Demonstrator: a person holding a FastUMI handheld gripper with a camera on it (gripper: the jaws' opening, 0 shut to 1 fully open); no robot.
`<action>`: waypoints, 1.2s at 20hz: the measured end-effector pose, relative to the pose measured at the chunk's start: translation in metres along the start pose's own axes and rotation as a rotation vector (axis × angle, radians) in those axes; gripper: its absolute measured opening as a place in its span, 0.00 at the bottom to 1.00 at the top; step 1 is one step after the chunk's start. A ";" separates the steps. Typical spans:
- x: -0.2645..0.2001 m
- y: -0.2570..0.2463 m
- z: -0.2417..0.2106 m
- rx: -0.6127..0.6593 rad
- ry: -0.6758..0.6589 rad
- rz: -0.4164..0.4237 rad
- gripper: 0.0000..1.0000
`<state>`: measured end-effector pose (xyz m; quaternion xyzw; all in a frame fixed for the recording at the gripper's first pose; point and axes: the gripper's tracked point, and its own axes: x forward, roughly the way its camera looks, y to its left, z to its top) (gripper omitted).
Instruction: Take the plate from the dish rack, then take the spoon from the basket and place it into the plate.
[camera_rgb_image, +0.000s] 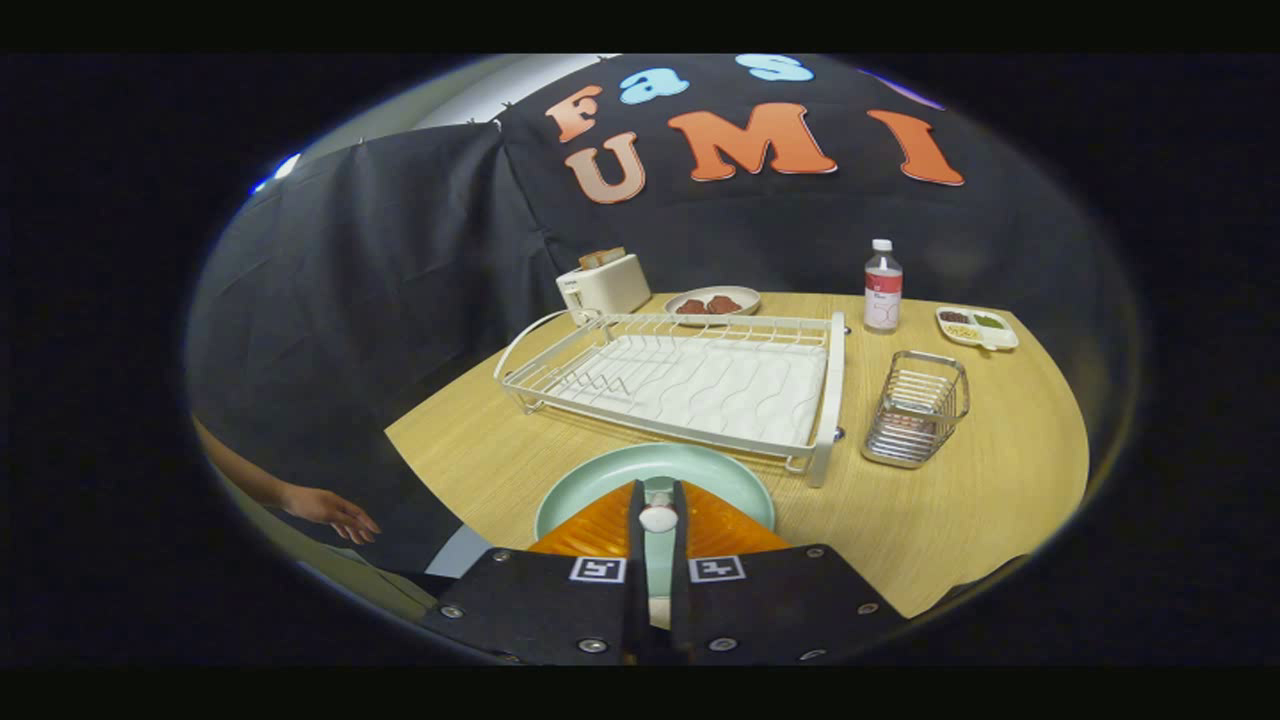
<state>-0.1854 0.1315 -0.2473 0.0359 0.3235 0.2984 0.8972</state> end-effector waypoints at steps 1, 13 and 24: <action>0.003 0.002 -0.008 -0.016 0.014 0.006 0.09; 0.007 -0.022 -0.059 -0.057 0.124 -0.057 0.21; -0.031 -0.029 0.098 -0.010 -0.170 -0.084 0.68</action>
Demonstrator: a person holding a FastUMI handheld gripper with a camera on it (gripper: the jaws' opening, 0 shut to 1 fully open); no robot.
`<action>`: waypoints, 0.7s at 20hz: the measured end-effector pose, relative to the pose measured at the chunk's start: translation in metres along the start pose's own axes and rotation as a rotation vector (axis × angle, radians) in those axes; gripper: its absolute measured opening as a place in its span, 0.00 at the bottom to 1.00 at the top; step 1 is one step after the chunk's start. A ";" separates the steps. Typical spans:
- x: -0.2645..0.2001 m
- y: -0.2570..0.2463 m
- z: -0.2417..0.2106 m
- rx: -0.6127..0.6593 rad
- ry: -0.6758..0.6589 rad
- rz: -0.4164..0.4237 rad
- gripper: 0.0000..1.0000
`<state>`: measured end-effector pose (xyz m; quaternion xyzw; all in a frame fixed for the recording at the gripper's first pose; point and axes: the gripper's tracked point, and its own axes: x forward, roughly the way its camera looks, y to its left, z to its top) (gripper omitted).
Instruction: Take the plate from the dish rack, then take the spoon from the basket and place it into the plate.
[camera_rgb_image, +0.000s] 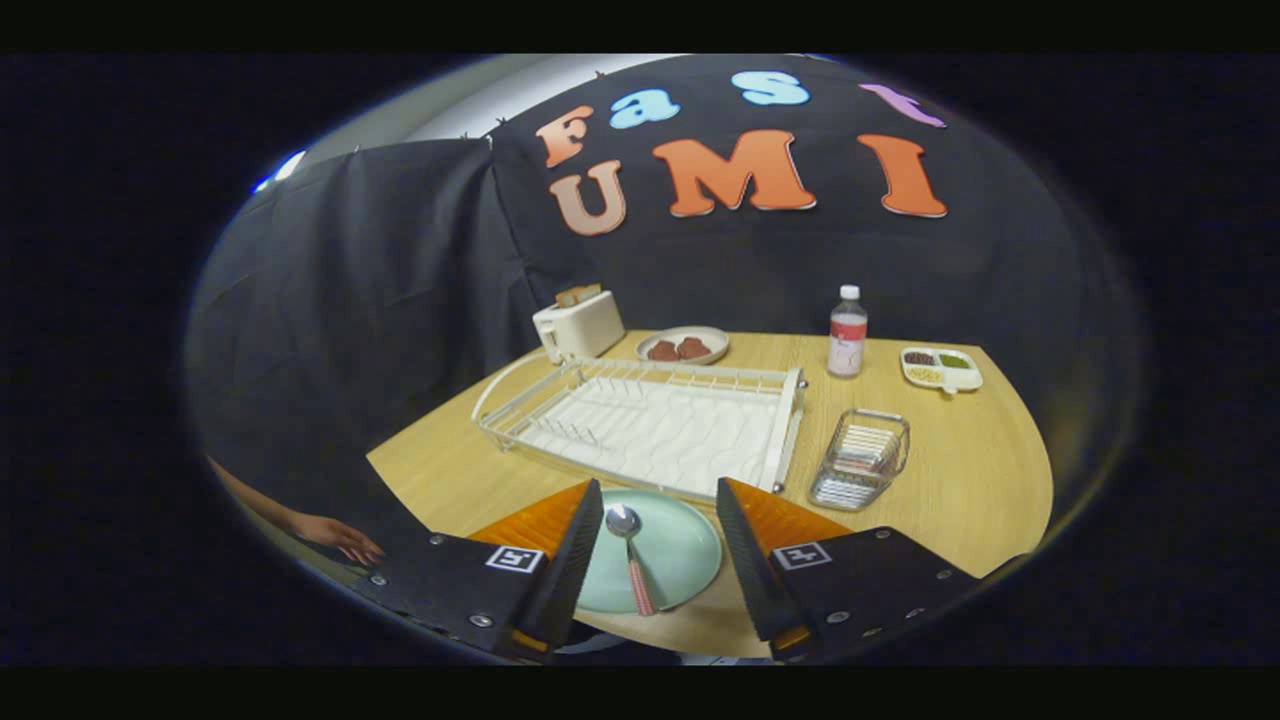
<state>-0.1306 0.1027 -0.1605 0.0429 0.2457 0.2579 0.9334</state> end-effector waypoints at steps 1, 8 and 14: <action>-0.002 -0.002 0.020 0.002 -0.041 -0.005 0.72; -0.018 -0.021 0.105 -0.006 -0.211 -0.056 0.91; -0.028 -0.035 0.131 -0.020 -0.253 -0.101 0.93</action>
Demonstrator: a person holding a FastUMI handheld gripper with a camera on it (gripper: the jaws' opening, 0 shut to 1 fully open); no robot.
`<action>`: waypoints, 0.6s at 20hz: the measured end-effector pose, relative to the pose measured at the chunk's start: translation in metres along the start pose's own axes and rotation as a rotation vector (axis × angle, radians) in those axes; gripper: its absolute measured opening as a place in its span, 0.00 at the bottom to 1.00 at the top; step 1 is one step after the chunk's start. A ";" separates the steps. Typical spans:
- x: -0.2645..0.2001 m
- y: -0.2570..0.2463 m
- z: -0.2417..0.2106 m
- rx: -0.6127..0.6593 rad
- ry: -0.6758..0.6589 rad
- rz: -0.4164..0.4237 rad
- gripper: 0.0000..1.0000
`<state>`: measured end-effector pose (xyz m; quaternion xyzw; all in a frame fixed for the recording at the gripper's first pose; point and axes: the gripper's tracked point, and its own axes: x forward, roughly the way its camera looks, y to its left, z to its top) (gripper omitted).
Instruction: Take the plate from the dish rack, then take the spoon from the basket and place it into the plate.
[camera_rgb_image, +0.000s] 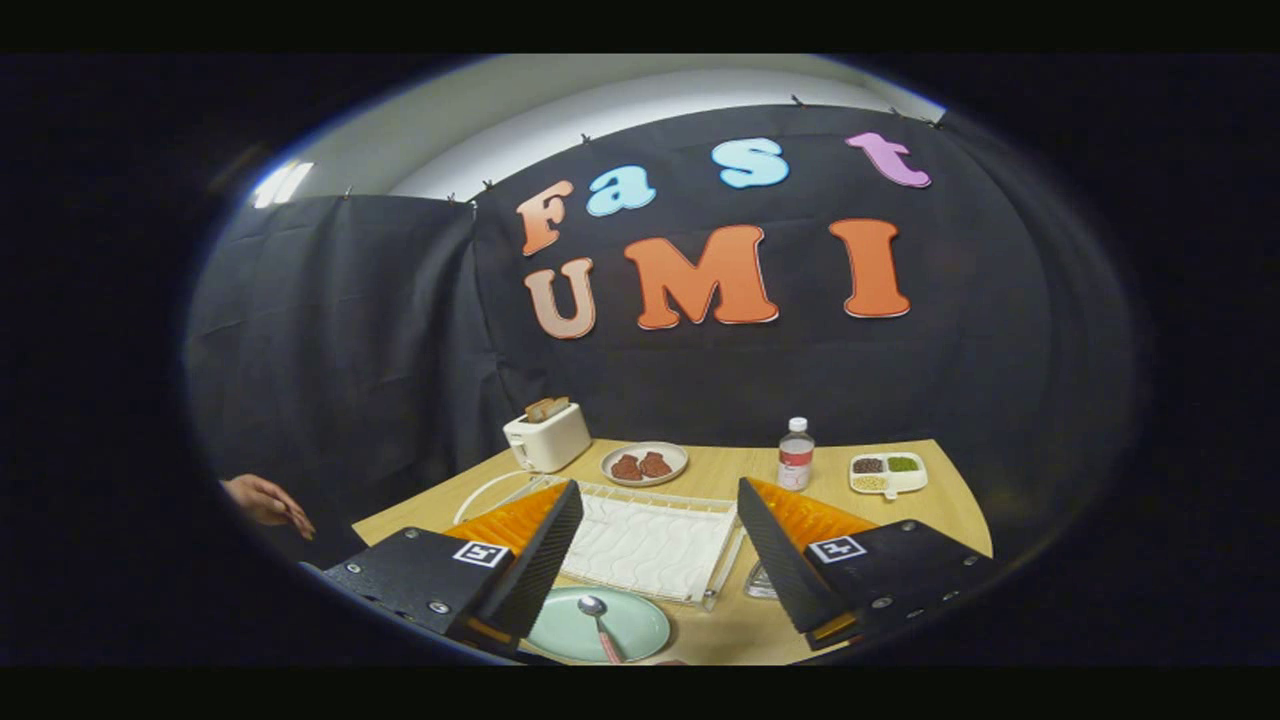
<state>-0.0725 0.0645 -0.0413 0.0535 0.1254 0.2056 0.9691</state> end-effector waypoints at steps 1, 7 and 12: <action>0.000 0.000 0.002 -0.002 -0.004 -0.002 0.93; 0.011 0.001 0.010 -0.005 -0.031 -0.011 0.94; 0.016 0.011 0.011 -0.005 -0.058 -0.007 0.94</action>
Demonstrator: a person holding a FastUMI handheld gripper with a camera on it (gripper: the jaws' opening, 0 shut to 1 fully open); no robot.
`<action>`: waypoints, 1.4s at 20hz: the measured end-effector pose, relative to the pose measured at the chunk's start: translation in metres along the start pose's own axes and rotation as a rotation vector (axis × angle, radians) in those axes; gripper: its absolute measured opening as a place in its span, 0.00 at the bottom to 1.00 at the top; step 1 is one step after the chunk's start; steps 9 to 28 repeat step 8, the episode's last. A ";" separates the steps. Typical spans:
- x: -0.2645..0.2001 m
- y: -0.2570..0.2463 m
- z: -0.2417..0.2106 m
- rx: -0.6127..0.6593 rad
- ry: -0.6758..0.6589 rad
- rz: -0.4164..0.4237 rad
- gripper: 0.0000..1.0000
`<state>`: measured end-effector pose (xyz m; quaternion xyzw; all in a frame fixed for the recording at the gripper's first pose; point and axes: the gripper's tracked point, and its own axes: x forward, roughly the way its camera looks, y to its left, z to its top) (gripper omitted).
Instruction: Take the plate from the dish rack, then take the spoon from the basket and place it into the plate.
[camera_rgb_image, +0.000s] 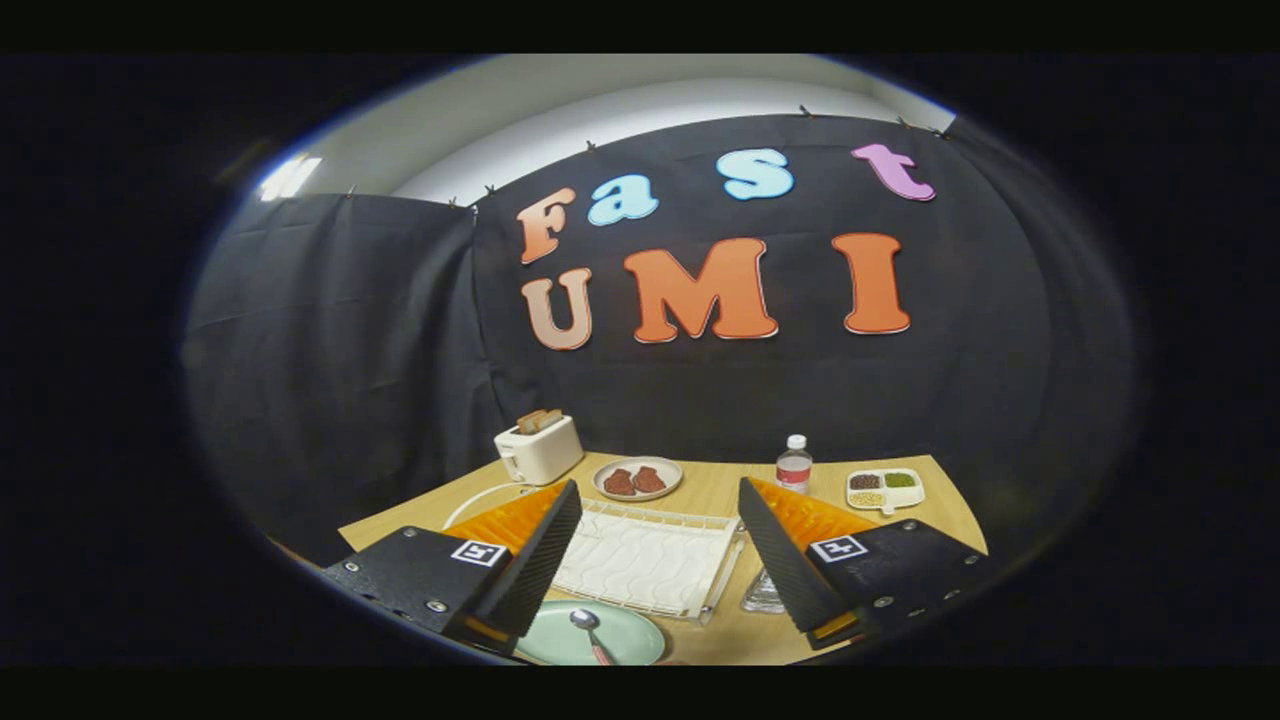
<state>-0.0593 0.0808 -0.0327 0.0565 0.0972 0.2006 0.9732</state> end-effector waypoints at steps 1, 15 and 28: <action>0.002 -0.001 -0.001 0.013 0.000 -0.008 0.94; -0.006 -0.036 0.045 0.021 -0.134 -0.120 0.95; -0.006 -0.036 0.045 0.021 -0.134 -0.120 0.95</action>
